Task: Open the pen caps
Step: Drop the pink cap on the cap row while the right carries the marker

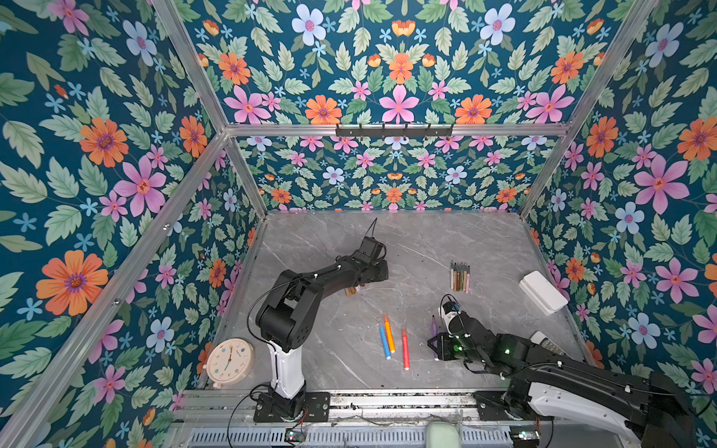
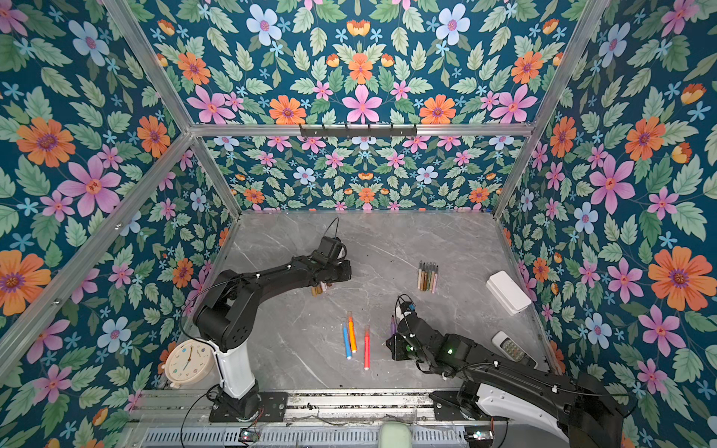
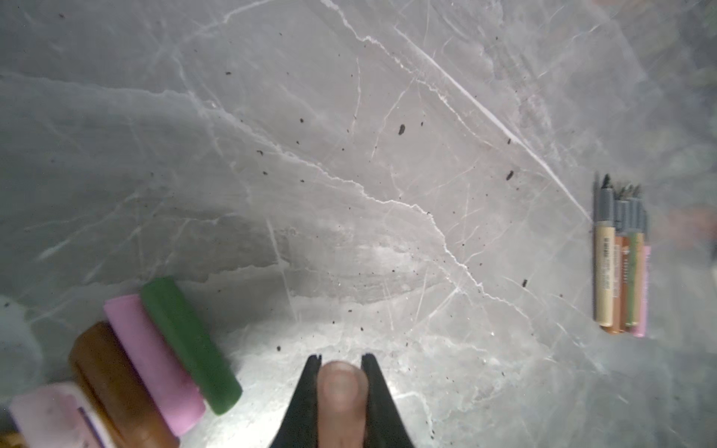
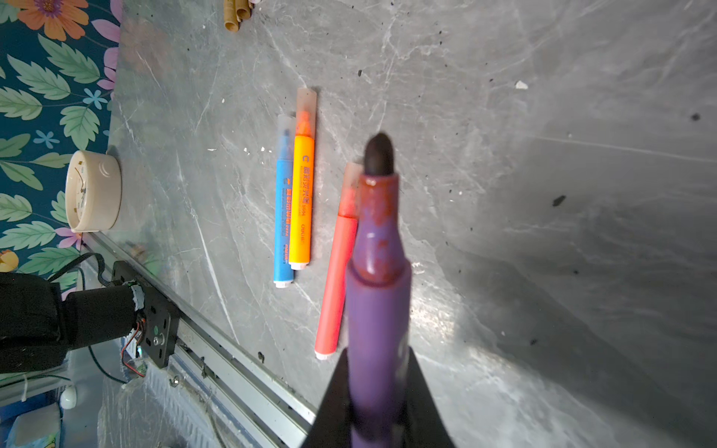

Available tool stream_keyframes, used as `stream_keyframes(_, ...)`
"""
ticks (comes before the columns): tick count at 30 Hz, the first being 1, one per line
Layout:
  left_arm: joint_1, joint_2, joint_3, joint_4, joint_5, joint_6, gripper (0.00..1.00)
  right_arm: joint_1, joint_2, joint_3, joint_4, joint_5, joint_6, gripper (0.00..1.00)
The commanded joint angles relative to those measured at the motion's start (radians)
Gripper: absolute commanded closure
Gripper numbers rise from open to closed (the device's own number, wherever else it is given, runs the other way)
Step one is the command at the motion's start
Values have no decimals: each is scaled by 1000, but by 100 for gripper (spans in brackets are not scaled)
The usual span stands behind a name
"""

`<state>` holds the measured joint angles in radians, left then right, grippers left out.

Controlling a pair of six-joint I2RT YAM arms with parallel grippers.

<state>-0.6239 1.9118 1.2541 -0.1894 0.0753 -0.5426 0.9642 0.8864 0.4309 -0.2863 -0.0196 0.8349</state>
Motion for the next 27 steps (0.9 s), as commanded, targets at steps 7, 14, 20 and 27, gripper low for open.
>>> stream_keyframes(7, -57, 108, 116, -209, -242, 64, 84, -17, -55, -11, -42, 13, -1, 100)
stream_keyframes(14, -64, 123, 128, -209, -244, 65, 78, -30, -94, -31, -57, 10, 3, 100)
stream_keyframes(20, -65, 122, 130, -209, -237, 65, 72, -30, -107, -38, -60, 10, 7, 100)
stream_keyframes(27, -68, 109, 129, -209, -245, 66, 71, -32, -122, -43, -69, 14, 10, 100)
